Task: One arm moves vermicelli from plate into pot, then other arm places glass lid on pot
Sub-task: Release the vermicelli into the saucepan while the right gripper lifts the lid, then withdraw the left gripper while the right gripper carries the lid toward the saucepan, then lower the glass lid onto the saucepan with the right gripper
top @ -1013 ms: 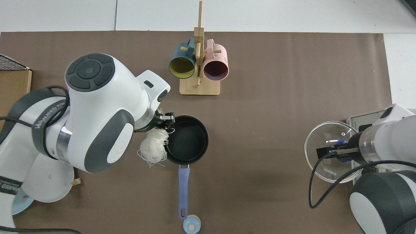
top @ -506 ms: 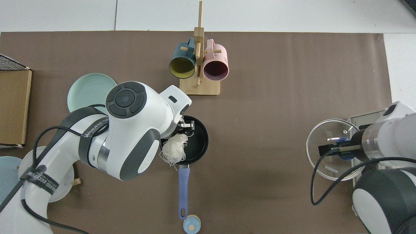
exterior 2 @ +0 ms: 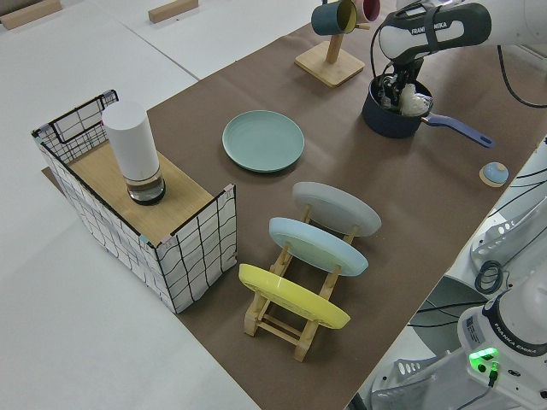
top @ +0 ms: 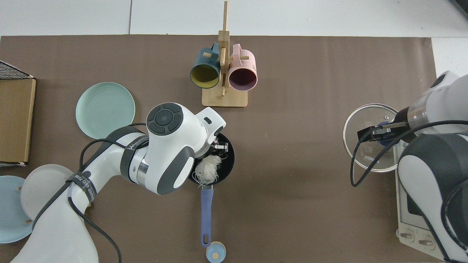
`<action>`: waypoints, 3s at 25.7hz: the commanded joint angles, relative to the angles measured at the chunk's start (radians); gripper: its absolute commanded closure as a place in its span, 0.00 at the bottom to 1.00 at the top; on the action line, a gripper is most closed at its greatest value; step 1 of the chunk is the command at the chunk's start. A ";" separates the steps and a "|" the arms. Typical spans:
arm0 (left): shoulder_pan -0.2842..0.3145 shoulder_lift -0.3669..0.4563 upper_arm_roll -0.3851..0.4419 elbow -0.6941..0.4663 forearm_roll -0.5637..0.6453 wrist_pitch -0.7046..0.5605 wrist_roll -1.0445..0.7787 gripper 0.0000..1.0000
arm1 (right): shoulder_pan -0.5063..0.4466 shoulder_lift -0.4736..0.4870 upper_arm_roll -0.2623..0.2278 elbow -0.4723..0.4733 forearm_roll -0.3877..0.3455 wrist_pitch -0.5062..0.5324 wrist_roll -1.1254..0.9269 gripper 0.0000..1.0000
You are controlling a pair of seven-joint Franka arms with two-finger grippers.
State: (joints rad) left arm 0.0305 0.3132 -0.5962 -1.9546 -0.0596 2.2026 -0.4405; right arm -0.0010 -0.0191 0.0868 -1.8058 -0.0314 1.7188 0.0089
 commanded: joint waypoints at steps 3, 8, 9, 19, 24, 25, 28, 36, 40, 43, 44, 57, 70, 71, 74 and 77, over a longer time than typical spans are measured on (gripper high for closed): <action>0.000 -0.026 0.006 -0.003 0.009 0.006 -0.014 0.00 | 0.004 -0.122 0.062 -0.164 0.024 0.056 0.100 1.00; 0.014 -0.065 0.022 0.092 0.009 -0.127 -0.014 0.00 | 0.006 -0.163 0.112 -0.234 0.061 0.088 0.195 1.00; 0.014 -0.071 0.033 0.123 0.011 -0.171 -0.012 0.00 | 0.004 -0.163 0.137 -0.234 0.061 0.088 0.235 1.00; 0.012 -0.167 0.206 0.304 0.012 -0.441 0.155 0.00 | 0.007 -0.087 0.350 -0.155 0.068 0.133 0.614 1.00; 0.012 -0.276 0.328 0.302 0.012 -0.506 0.273 0.00 | 0.078 -0.003 0.364 -0.064 0.056 0.119 0.733 1.00; 0.011 -0.289 0.349 0.304 0.012 -0.527 0.290 0.00 | 0.094 0.019 0.367 -0.041 0.048 0.119 0.773 1.00; 0.011 -0.324 0.406 0.302 0.012 -0.564 0.334 0.00 | 0.134 0.080 0.370 0.014 0.034 0.116 0.873 1.00; 0.012 -0.341 0.521 0.298 0.012 -0.566 0.373 0.00 | 0.236 0.257 0.392 0.175 -0.068 0.114 1.071 1.00; 0.014 -0.341 0.536 0.299 0.012 -0.564 0.371 0.00 | 0.305 0.370 0.390 0.278 -0.134 0.114 1.176 1.00; 0.014 -0.341 0.538 0.299 0.012 -0.560 0.368 0.00 | 0.352 0.448 0.390 0.350 -0.199 0.126 1.266 1.00; 0.016 -0.341 0.539 0.299 0.012 -0.561 0.365 0.00 | 0.357 0.462 0.390 0.362 -0.203 0.130 1.275 1.00; 0.008 -0.339 0.524 0.302 0.011 -0.564 0.364 0.00 | 0.374 0.556 0.386 0.379 -0.252 0.242 1.362 1.00; 0.012 -0.341 0.538 0.304 0.084 -0.563 0.457 0.00 | 0.363 0.605 0.383 0.379 -0.243 0.248 1.361 1.00; 0.014 -0.341 0.539 0.304 0.084 -0.561 0.466 0.00 | 0.362 0.607 0.383 0.379 -0.239 0.248 1.361 1.00; 0.014 -0.341 0.541 0.304 0.084 -0.563 0.459 0.00 | 0.358 0.605 0.383 0.379 -0.203 0.246 1.362 1.00; 0.014 -0.341 0.541 0.302 0.084 -0.563 0.454 0.00 | 0.358 0.607 0.383 0.379 -0.197 0.246 1.362 1.00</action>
State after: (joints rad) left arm 0.0449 -0.0184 -0.0590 -1.6438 0.0069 1.6457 -0.0011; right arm 0.3695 0.5708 0.4549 -1.4506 -0.2478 1.9552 1.3427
